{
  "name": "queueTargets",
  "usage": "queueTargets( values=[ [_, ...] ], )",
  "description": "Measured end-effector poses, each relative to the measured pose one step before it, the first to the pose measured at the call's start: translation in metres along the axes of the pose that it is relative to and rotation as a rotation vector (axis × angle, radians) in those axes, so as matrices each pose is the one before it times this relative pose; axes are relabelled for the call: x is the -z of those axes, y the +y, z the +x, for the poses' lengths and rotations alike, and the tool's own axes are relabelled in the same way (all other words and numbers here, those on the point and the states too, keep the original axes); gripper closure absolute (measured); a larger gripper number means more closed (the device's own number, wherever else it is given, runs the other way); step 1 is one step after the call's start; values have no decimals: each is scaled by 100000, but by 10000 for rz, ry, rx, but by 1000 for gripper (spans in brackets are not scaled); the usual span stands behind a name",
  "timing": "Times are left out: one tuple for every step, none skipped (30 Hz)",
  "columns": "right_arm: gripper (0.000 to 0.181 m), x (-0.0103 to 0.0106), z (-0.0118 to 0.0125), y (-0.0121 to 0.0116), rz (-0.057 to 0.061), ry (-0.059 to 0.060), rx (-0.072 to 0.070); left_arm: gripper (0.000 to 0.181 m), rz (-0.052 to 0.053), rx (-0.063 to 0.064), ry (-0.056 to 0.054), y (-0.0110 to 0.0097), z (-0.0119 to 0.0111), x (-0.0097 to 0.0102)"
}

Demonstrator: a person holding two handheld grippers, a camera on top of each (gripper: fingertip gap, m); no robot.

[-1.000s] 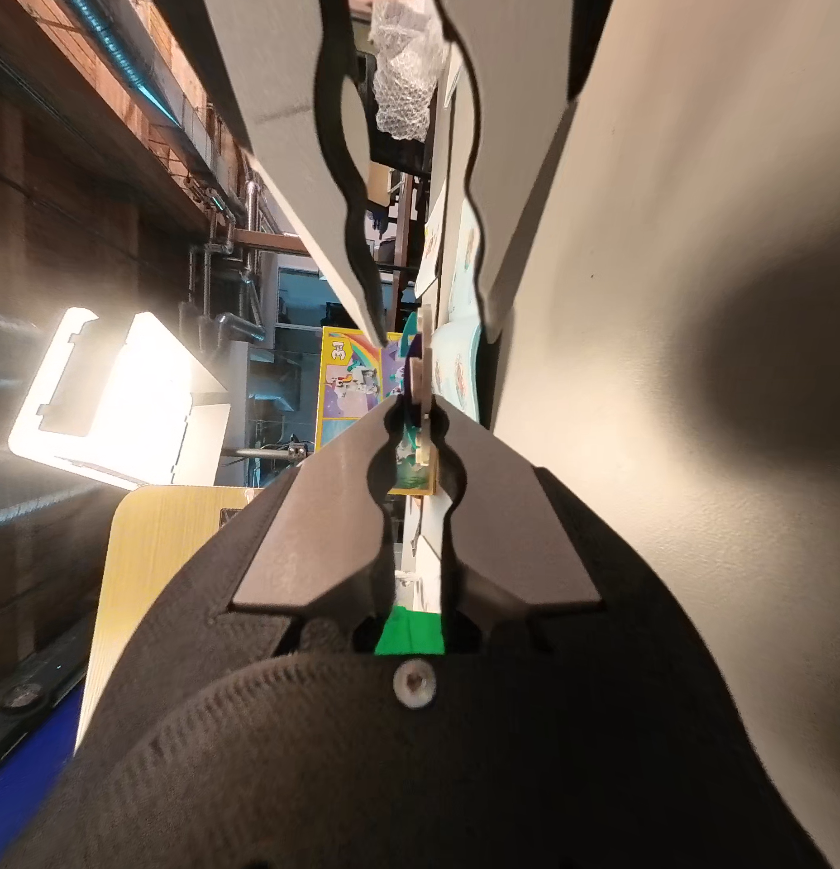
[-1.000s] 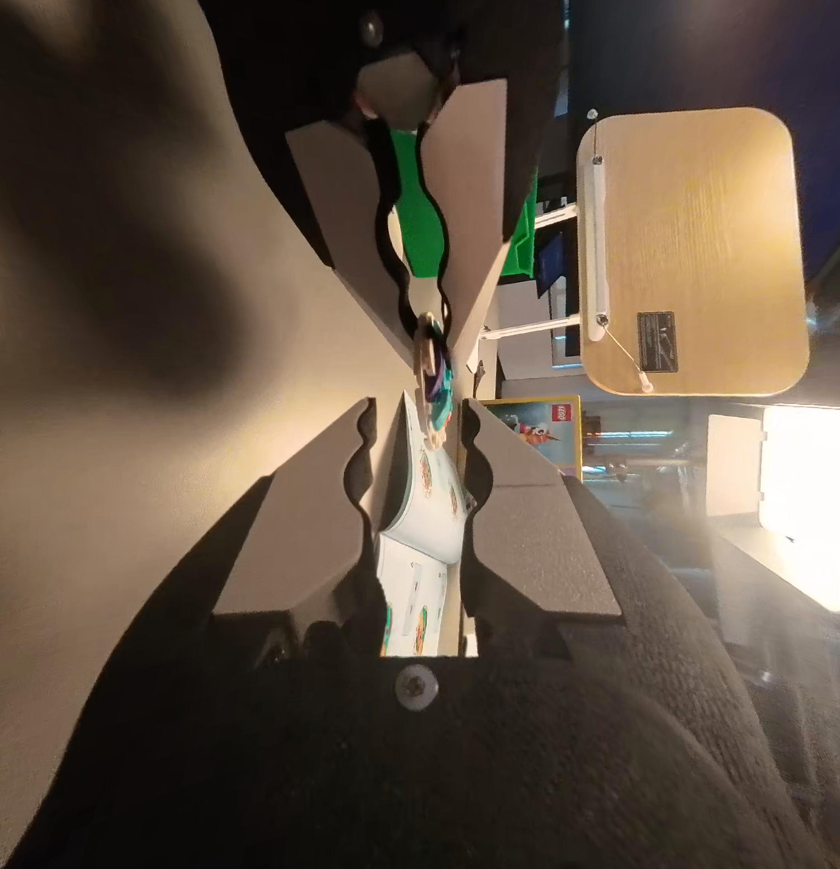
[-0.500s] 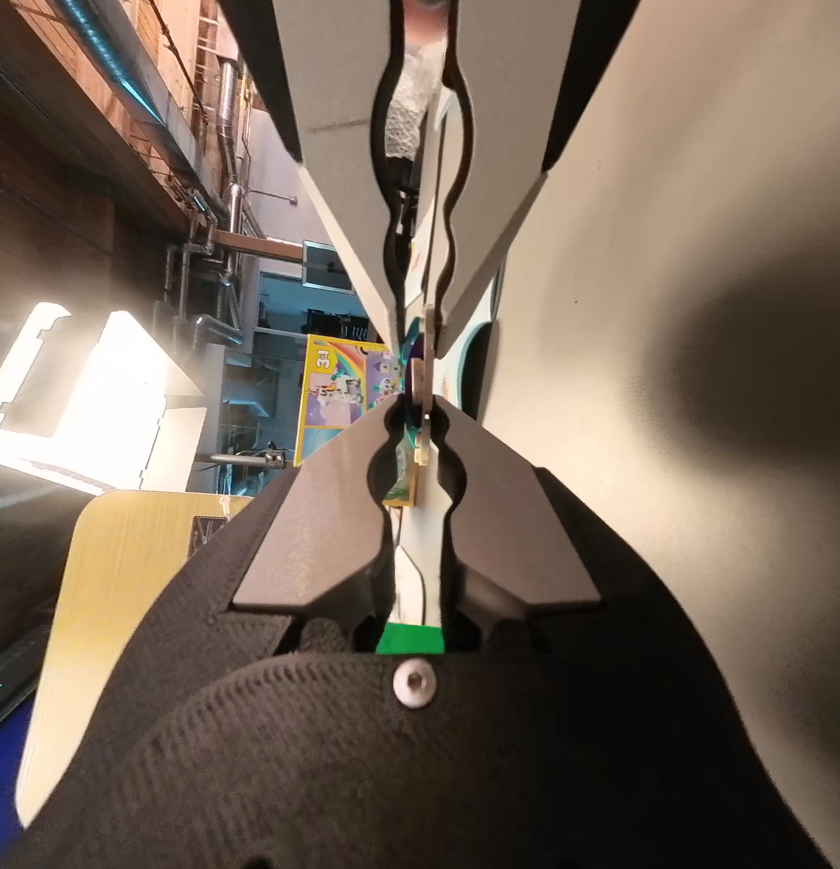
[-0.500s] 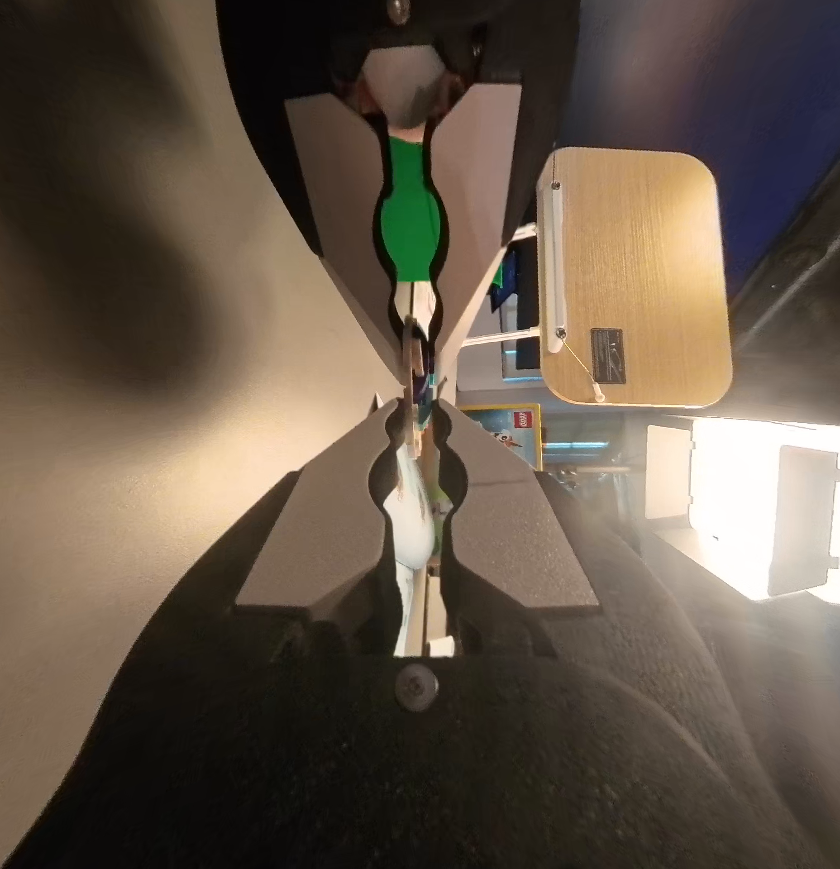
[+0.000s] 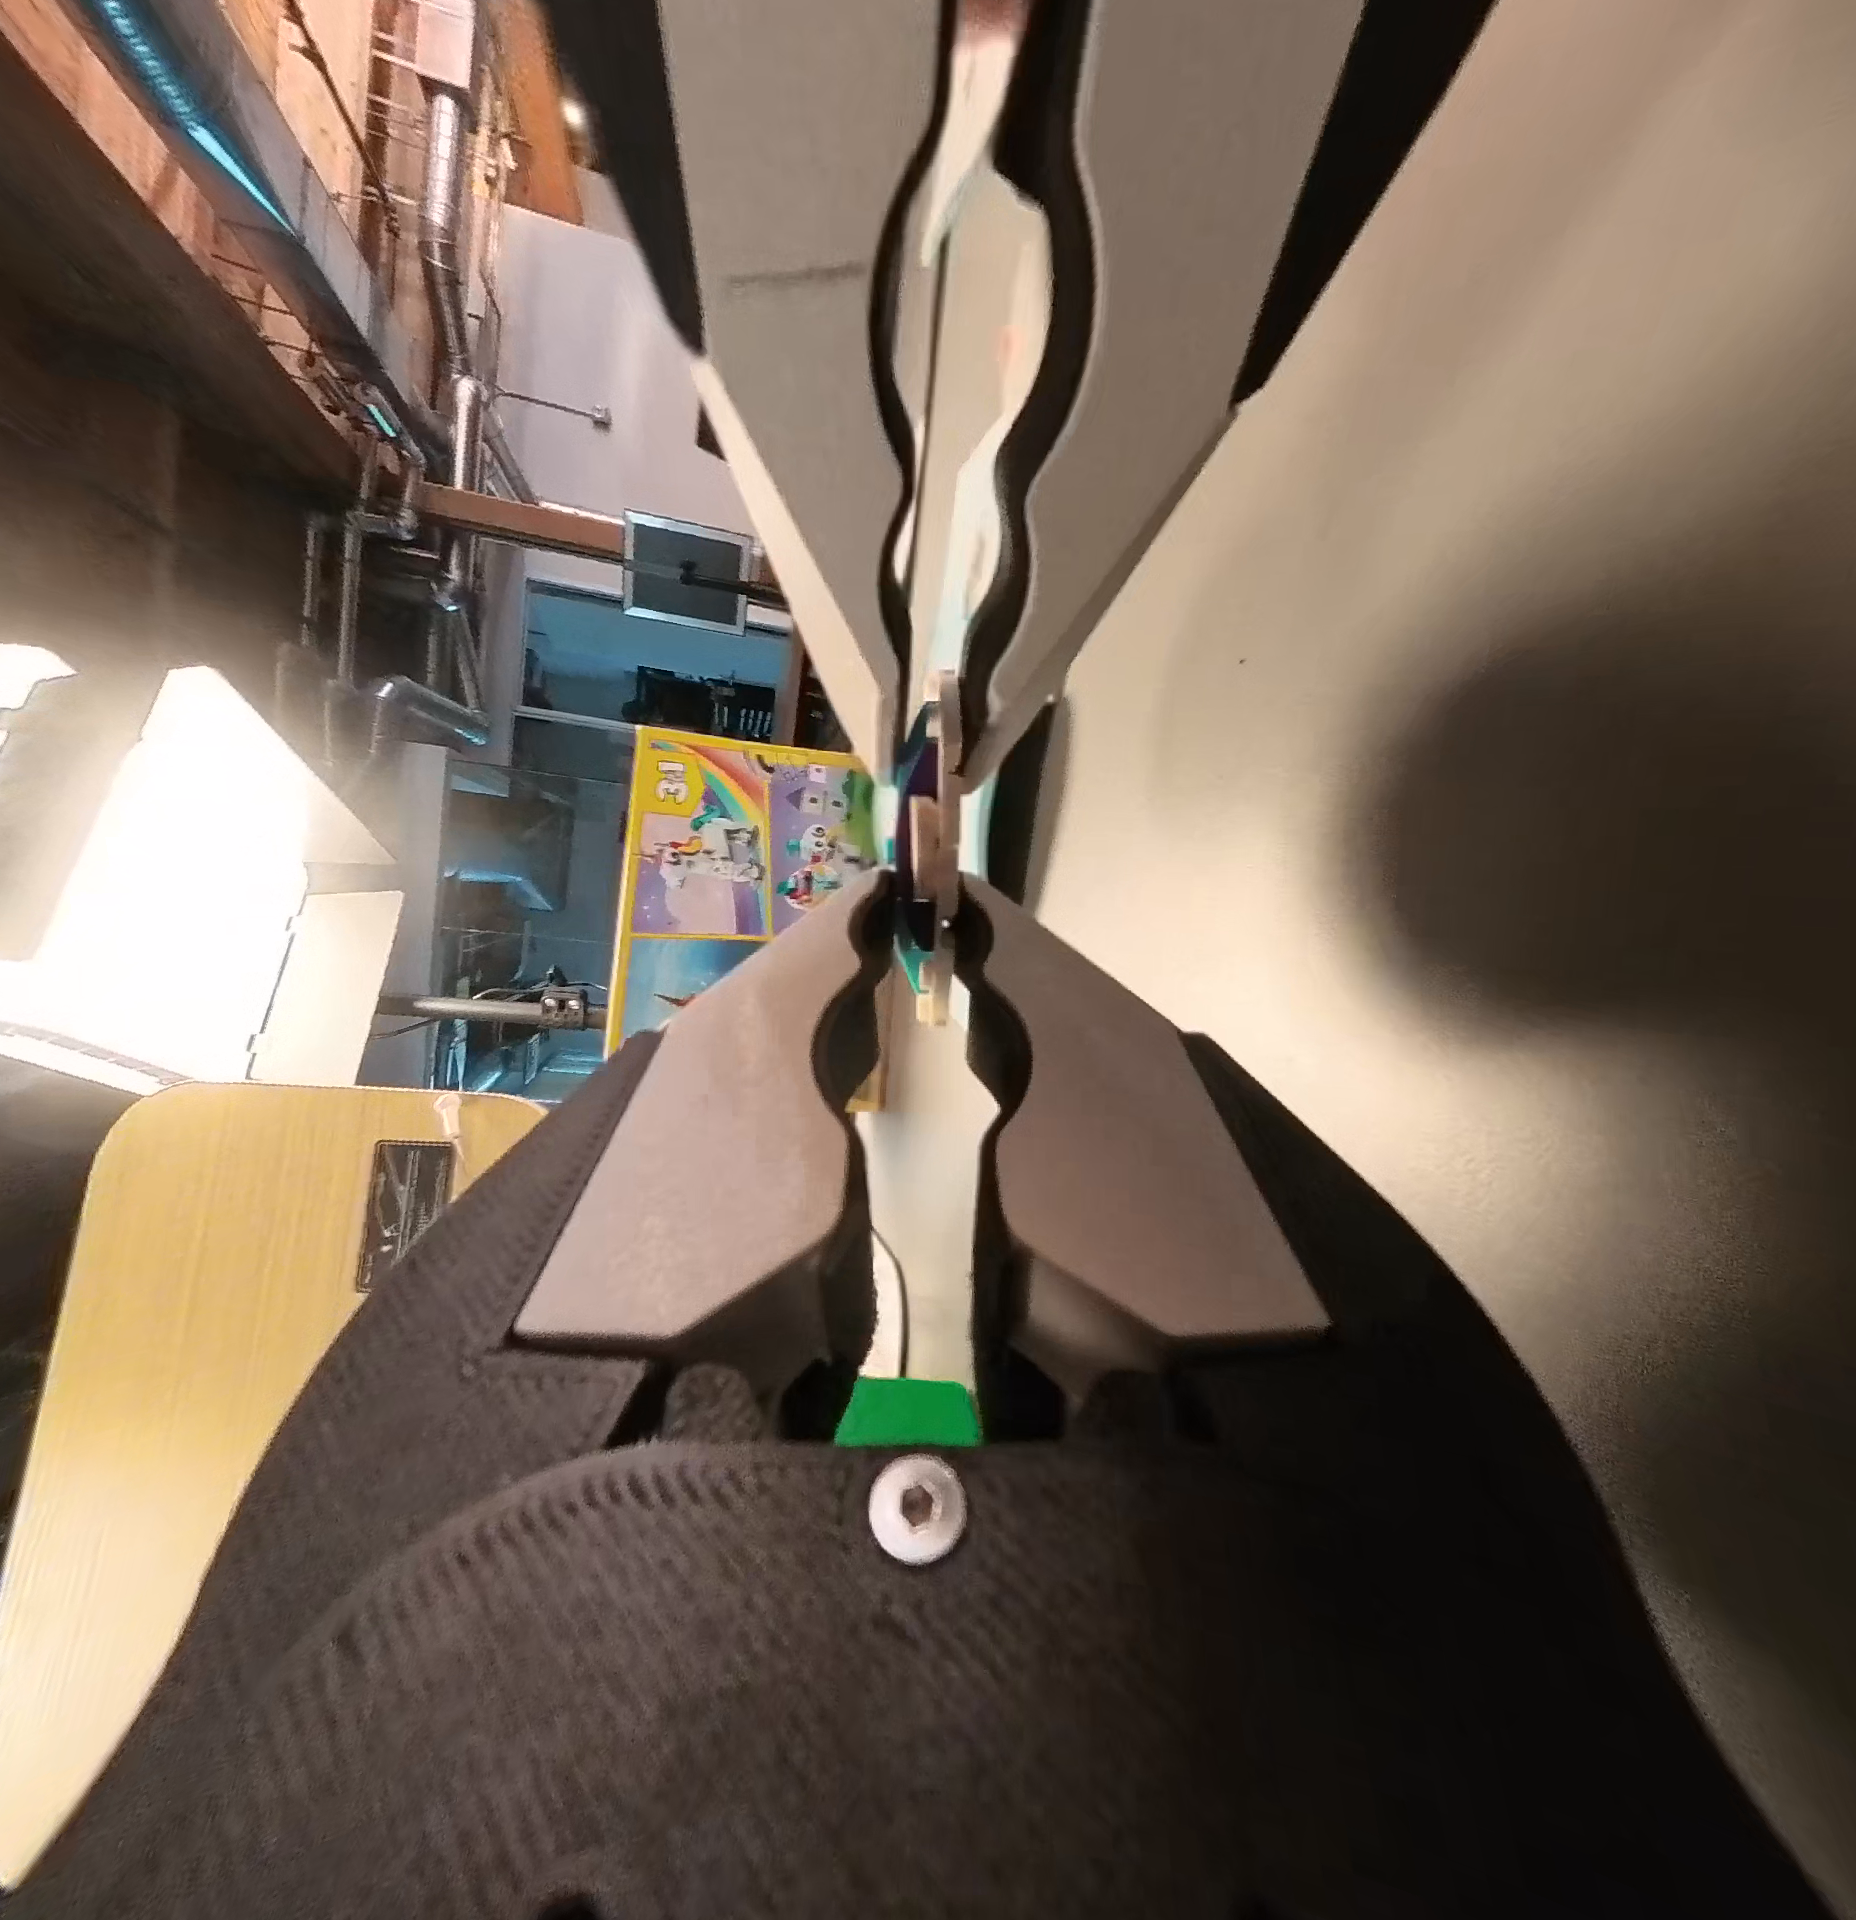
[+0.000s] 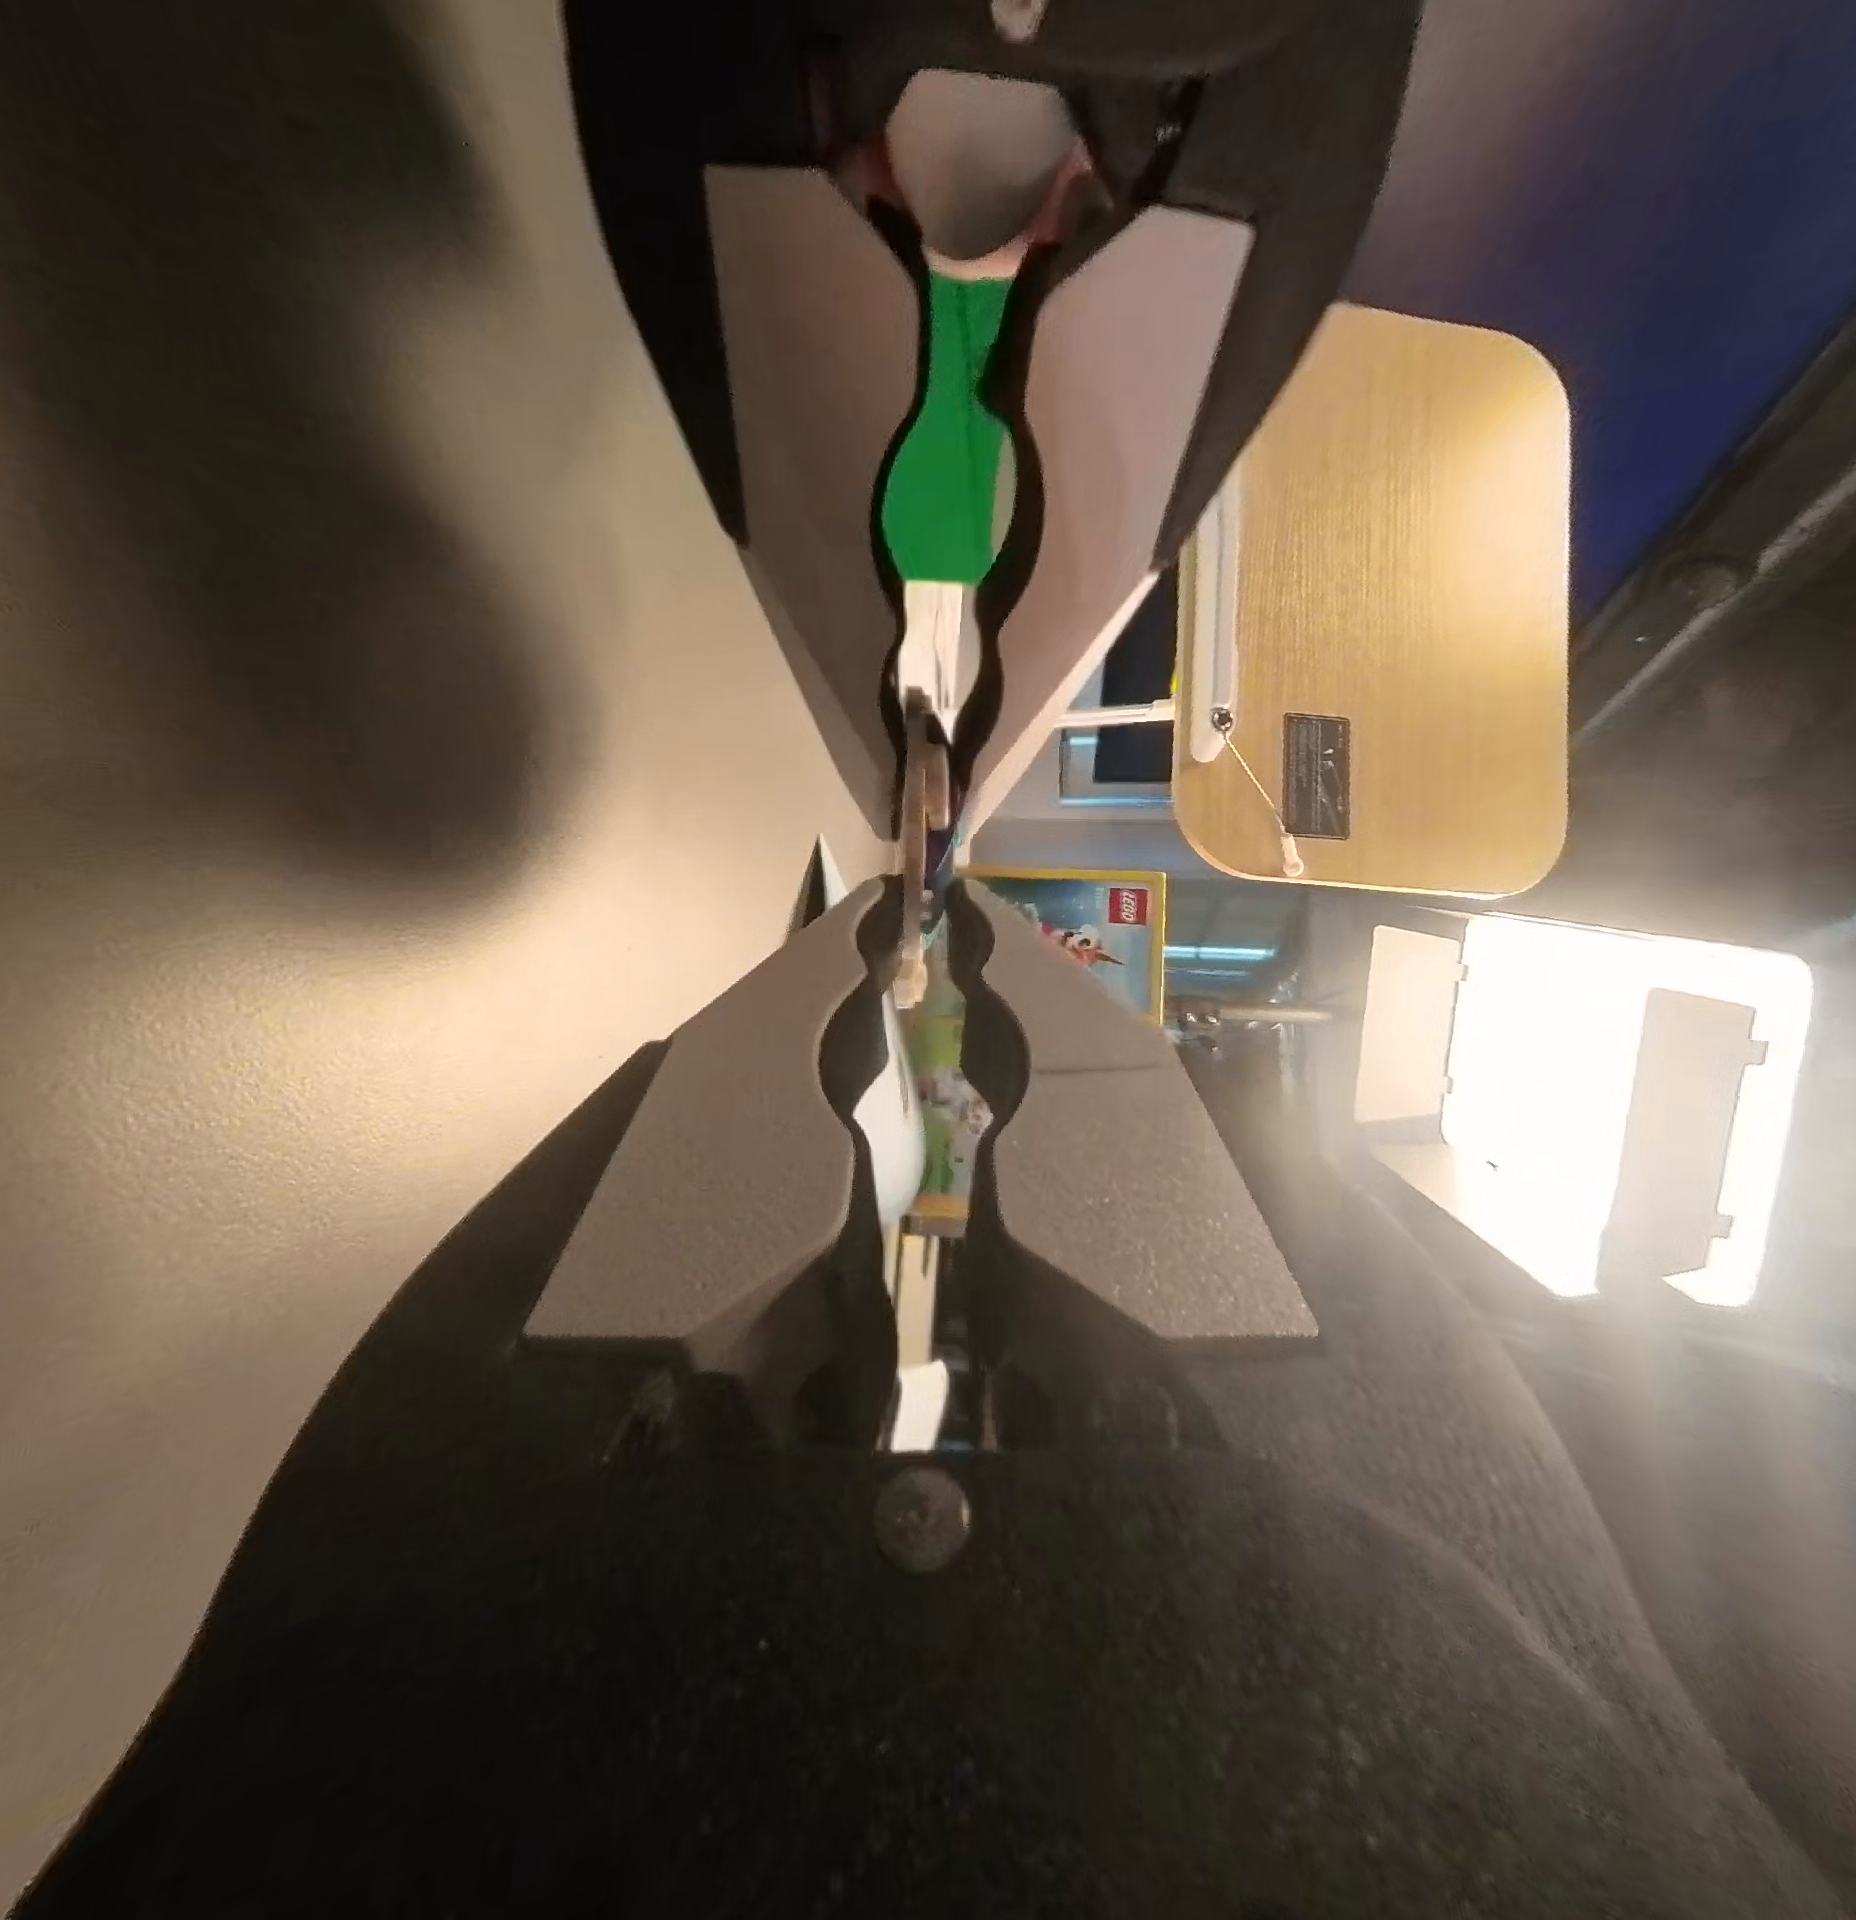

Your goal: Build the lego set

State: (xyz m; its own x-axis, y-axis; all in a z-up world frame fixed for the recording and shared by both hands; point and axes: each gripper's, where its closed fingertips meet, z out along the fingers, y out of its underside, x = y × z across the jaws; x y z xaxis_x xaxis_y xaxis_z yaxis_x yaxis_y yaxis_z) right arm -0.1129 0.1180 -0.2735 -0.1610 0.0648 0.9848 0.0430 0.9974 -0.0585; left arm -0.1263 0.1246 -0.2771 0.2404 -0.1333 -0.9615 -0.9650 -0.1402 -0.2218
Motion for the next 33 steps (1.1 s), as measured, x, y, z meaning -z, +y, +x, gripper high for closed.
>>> queueTargets(
  values=[
    [173, -4, 152, -24, 191, 78, -357, 172, 22, 122, 15, 4, -96, 7],
    [173, -68, 52, 30, 104, -51, -477, 172, -22, 178, 64, 87, -10, -54],
    [174, -116, 26, 31, 73, -119, -609, 172, -9, 142, 69, 104, 26, -44],
    [174, -73, 15, 14, 100, -170, -557, 173, 29, 125, 65, 78, 50, -19],
    [169, -26, 8, 63, 104, -192, -452, 173, 16, 129, 41, 83, 12, -6],
    [154, -9, 60, 98, 96, -141, -422, 173, -11, 121, 38, 76, -24, -17],
    [146, -4, 37, 203, 29, -124, -379, 173, -7, 107, 51, 63, -2, -11],
    [143, -2, -112, 236, 11, -161, -230, 173, 5, 98, 30, 39, -32, 2],
    [142, 17, -140, 174, 35, -103, -43, 173, 8, 62, 43, 39, 4, 13],
    [143, 73, -85, 41, 87, 19, 158, 173, 2, 32, 73, 54, 80, -13],
    [148, 110, -93, -112, 124, 71, 306, 173, -5, -2, 72, 62, 108, -16],
    [153, 63, -62, -140, 89, 105, 307, 173, 2, -47, 71, 34, 139, -10],
    [156, -18, -100, -96, 26, 64, 227, 173, 44, -66, 74, -41, 157, 10],
    [159, -52, -221, -119, 29, -45, 159, 173, 43, -52, 47, -64, 128, 13],
    [161, -67, -195, -82, 15, -58, 110, 173, 38, -44, 17, -75, 76, 11],
    [164, -58, -50, -10, -15, 20, 110, 173, 32, -41, 38, -60, 93, 17],
    [170, 15, 119, 16, -3, 109, 134, 173, 23, -46, 92, -9, 189, -6],
    [174, 35, -7, 22, 17, -22, 136, 172, 40, -52, 36, -21, 145, -20],
    [174, 39, -124, 41, 39, -114, -13, 173, 16, -68, 29, 6, 109, -30],
    [173, 39, -174, 120, 27, -172, -134, 173, 27, -36, 32, 0, 102, -31],
    [166, 34, -143, 270, -22, -144, -120, 172, 116, -40, 51, -109, 90, 37],
    [158, 16, 23, 380, -53, -35, -103, 173, 194, -49, 92, -215, 153, 105],
    [152, 27, 45, 400, -60, -30, -121, 173, 211, -91, 132, -277, 236, 137],
    [150, 36, 78, 309, -19, 6, -89, 172, 178, -155, 67, -312, 170, 155],
    [151, 51, 53, 149, 42, 15, -26, 172, 140, -208, -74, -311, 1, 133],
    [153, 60, 22, -5, 83, 8, 7, 172, 121, -176, -125, -292, -90, 126],
    [155, 65, 71, -55, 80, 60, 14, 172, 153, -79, -23, -312, 23, 105],
    [156, 40, -51, -109, 78, -11, -1, 172, 229, 32, 22, -361, 56, 120],
    [157, 20, -82, -146, 74, -22, -26, 172, 290, 104, 20, -420, 14, 153],
    [157, 8, -153, -186, 105, -57, 7, 172, 391, 168, 21, -556, -45, 216],
    [158, 45, -203, -235, 141, -91, 58, 172, 452, 233, 111, -637, 46, 243],
    [161, 110, -87, -265, 176, -25, 70, 172, 422, 236, 161, -573, 99, 228],
    [168, 217, -114, -477, 325, -75, -12, 172, 264, 215, 2, -324, -106, 177]
  ],
)
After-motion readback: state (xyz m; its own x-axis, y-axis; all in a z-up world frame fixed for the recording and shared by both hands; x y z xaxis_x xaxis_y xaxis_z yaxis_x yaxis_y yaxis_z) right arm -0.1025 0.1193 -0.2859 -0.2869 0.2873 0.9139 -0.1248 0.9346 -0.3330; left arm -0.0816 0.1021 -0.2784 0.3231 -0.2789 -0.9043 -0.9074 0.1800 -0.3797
